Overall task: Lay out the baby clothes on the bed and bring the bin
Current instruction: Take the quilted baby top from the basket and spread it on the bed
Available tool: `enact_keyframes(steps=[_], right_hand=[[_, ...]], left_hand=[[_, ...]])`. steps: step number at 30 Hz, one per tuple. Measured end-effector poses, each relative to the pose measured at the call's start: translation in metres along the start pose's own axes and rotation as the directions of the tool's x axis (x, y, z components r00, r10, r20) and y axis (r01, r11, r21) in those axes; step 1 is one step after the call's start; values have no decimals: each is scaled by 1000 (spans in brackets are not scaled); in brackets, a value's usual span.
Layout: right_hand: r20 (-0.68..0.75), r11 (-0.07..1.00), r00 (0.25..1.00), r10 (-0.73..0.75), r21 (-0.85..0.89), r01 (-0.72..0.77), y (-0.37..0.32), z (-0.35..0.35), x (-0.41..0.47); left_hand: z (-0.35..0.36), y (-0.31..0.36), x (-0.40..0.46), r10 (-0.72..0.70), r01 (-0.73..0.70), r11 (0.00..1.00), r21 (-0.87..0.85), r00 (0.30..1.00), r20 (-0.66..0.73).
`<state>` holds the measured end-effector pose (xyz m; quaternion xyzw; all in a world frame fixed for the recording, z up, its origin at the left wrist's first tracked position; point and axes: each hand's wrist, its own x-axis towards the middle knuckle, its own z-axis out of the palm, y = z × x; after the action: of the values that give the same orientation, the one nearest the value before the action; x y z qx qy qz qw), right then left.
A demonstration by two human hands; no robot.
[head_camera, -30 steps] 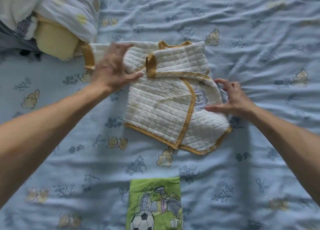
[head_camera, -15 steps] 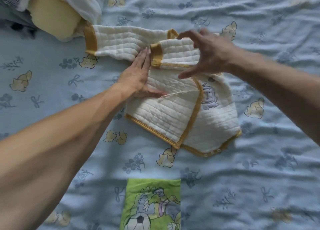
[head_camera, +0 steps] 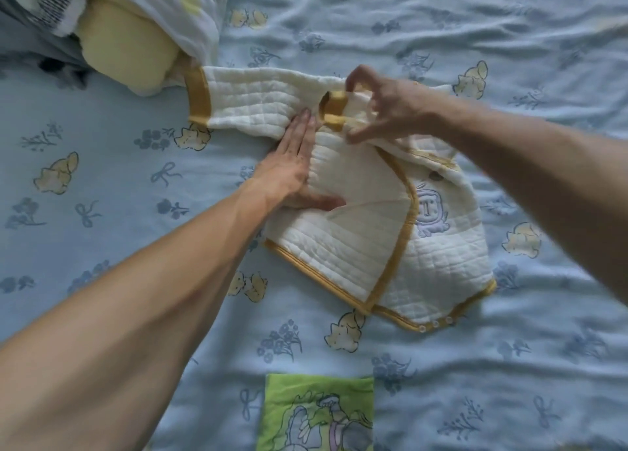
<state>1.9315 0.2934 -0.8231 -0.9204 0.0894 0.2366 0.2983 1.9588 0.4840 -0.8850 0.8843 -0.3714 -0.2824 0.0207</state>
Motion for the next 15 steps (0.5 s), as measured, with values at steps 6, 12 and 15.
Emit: enact_keyframes(steps=[6, 12, 15], right_hand=[[42, 991, 998, 44, -125, -38, 19, -6, -41], [-51, 943, 998, 21, -332, -37, -9, 22, 0], [-88, 961, 993, 76, -258, -97, -7, 22, 4]], left_hand=[[-1, 1, -3, 21, -21, 1000, -6, 999, -39], [2, 0, -1, 19, -19, 1000, -7, 999, -39], [3, -2, 1, 19, -20, 1000, -13, 1000, -25]])
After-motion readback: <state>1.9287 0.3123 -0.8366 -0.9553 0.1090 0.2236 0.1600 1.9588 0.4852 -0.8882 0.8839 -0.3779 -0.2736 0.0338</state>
